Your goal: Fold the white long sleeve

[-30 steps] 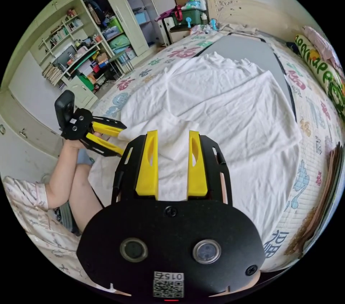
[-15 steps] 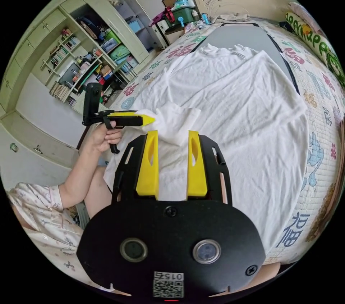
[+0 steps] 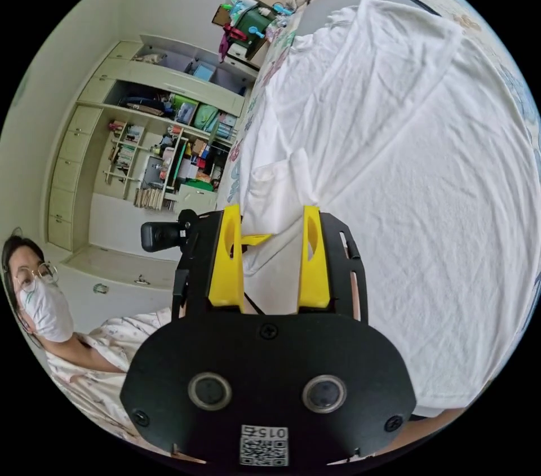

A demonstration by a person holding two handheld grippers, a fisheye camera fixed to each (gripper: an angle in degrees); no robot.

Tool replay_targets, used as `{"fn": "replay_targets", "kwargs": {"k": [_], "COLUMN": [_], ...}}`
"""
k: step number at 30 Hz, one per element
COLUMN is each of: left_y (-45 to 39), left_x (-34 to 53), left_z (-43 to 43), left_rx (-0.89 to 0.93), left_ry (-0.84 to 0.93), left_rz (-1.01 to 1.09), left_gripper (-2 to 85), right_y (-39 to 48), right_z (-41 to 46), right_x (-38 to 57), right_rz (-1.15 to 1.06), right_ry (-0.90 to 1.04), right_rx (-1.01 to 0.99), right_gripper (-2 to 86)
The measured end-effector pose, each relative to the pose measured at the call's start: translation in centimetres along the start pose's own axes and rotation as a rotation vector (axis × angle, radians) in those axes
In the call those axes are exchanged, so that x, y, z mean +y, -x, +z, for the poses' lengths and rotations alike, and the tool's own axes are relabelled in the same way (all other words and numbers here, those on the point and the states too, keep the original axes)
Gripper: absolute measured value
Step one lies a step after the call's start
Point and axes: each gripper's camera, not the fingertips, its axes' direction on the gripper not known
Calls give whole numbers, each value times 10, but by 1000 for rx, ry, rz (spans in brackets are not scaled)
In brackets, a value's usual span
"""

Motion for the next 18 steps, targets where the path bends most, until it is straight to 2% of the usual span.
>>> {"fn": "replay_targets", "kwargs": {"k": [3,6,7,11,13,16,18], "left_y": [6,25,37,71,70,51,37], "left_x": [2,7,13,35,33,19,9], "left_z": [-11,-25,-30,-63,-82,-100,-101], "left_rx": [-8,38,55,165,155,131,96], "left_ry": [21,22,29,-53,-99,-153,-119], "left_rz": [9,-64,-107,-242,-263,-230,-179], "left_gripper": [9,30,51,97,114,120,110], "right_y": [30,34,30,29,23,17,17], "right_z": [1,11,7,-44,-60,-72,-75], "right_x": [-8,-12,-8,46,75,113,130], "right_rz": [-111,-124,-106,-106,-66,-42,-86], "right_ry": [2,39,41,-106,-141,-150,-159], "right_rx": [107,293,284,176,122,86,76], "right_gripper": [137,71,36,21,20,24,30]}}
